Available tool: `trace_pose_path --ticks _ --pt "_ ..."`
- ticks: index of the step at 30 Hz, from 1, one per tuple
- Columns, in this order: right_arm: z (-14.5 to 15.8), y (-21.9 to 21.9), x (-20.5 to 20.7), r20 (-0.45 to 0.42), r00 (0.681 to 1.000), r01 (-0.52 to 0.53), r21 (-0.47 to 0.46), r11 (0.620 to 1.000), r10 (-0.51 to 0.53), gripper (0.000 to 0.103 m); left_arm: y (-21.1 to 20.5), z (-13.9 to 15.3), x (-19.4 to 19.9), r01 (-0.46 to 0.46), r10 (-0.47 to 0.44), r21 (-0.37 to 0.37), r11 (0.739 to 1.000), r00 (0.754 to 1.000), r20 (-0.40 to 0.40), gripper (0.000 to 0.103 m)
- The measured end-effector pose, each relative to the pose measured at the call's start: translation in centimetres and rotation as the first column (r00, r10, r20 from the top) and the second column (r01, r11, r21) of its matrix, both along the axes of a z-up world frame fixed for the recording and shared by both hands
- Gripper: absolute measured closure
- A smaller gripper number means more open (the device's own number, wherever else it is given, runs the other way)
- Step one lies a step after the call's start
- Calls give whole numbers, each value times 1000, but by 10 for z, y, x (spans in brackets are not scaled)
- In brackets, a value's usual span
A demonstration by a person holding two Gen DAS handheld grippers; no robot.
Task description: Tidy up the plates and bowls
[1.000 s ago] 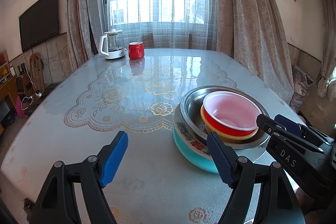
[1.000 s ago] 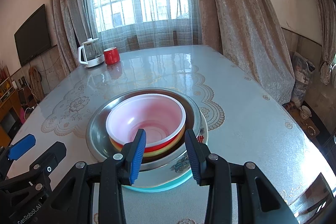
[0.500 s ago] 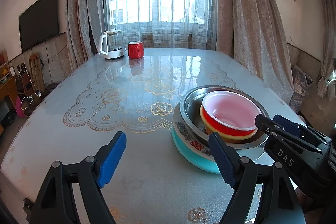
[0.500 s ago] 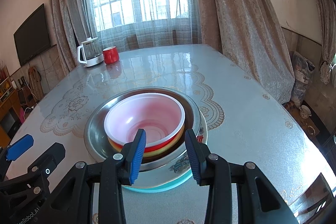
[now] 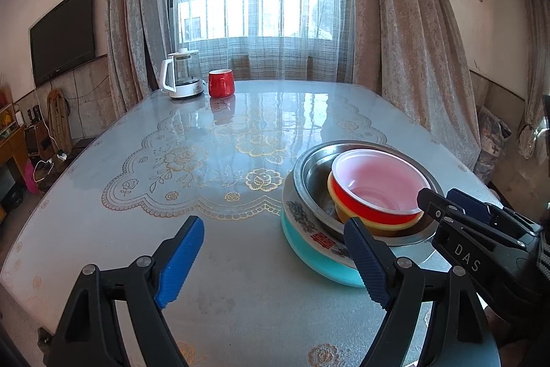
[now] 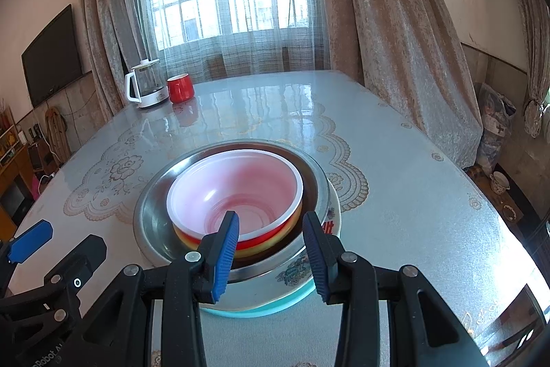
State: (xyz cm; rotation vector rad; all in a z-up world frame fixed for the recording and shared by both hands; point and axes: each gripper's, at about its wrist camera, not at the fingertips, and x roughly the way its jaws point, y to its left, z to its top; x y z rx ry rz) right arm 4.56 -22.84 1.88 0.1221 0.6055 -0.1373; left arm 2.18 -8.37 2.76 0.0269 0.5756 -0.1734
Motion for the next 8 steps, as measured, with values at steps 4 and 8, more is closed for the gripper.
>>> trace_pose_path --ticks 4,8 --pt "2 -3 1 10 1000 1 3 1000 -1 64 2 6 -2 18 -18 -8 1000 999 45 25" --pt "6 -28 6 0 999 40 60 997 -41 64 13 2 7 -9 10 -17 1000 1000 21 21"
